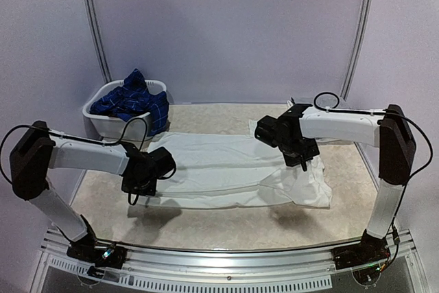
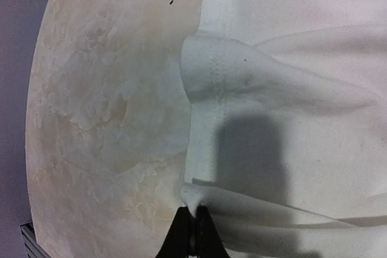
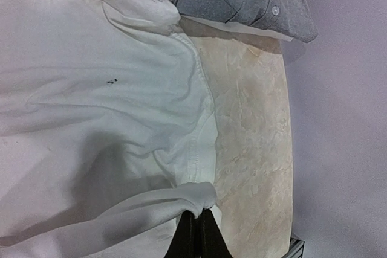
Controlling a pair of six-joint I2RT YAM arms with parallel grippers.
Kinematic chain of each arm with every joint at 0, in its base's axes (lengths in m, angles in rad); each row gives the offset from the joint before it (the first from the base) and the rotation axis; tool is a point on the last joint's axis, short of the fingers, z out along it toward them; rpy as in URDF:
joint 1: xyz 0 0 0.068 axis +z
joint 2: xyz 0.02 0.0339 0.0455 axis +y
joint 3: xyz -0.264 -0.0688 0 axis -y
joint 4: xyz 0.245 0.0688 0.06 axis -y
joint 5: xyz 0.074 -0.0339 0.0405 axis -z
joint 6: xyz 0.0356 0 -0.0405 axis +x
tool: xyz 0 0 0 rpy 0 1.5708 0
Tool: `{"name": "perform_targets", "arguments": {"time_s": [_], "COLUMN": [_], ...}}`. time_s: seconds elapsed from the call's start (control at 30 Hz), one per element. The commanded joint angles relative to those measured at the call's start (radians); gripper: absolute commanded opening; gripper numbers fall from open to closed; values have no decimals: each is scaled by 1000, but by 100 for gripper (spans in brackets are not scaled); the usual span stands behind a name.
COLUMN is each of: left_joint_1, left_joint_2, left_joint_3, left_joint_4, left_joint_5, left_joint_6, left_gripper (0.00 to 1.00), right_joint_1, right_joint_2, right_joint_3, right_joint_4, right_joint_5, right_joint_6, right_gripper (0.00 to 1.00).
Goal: Fold and stack the mixed laundry pile
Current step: Fold the flattened T-shirt at the center of the board.
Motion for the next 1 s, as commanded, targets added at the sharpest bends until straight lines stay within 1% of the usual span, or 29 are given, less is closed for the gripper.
{"name": "perform_targets", "arguments": {"time_s": [0.0,0.03,0.07,0.1,0.13,0.17,0.2,0.23,0.27,0.33,0.4,0.43,0.47,0.57,0.67,0.73,0.8,0.9,0.97], "left_joint_1": [36,41,44,45,46,46,45,45,44,44,41,41,41,39,39,35,30,30,30], "left_joint_2": [9,10,10,10,10,7,2,-9,-22,-65,-126,-164,-201,-305,-377,-417,-460,-491,-489], "left_joint_3": [5,5,7,9,8,8,5,2,-5,-22,-45,-61,-79,-130,-180,-216,-249,-300,-336], "left_joint_4": [37,46,55,64,75,84,93,98,98,88,57,44,35,7,-2,9,14,65,125], "left_joint_5": [-10,-14,-17,-21,-24,-24,-23,-20,-18,-20,-30,-34,-35,-21,24,63,77,103,127], "left_joint_6": [7,10,13,16,22,29,34,38,38,34,21,16,10,-12,-32,-42,-59,-65,-66], "left_gripper": [1,3,4,9,20,40,52,61,69,82,92,96,99,100,100,96,90,85,83], "right_joint_1": [-24,-29,-34,-37,-40,-44,-46,-49,-51,-56,-58,-58,-57,-57,-57,-58,-58,-58,-58], "right_joint_2": [53,64,71,81,91,96,105,108,110,90,44,-5,-38,-193,-337,-397,-433,-460,-482], "right_joint_3": [46,52,61,68,78,90,107,119,129,123,81,51,9,-138,-266,-317,-341,-377,-409], "right_joint_4": [-34,-34,-32,-30,-29,-32,-44,-64,-79,-85,-51,-26,2,97,175,199,200,195,217], "right_joint_5": [51,52,54,59,65,72,83,100,107,94,56,31,2,-75,-95,-103,-112,-120,-160], "right_joint_6": [6,8,7,7,4,3,5,20,30,48,49,49,48,62,95,120,125,129,133], "right_gripper": [1,3,9,21,42,61,84,97,99,99,99,99,99,99,99,99,99,99,99]}}
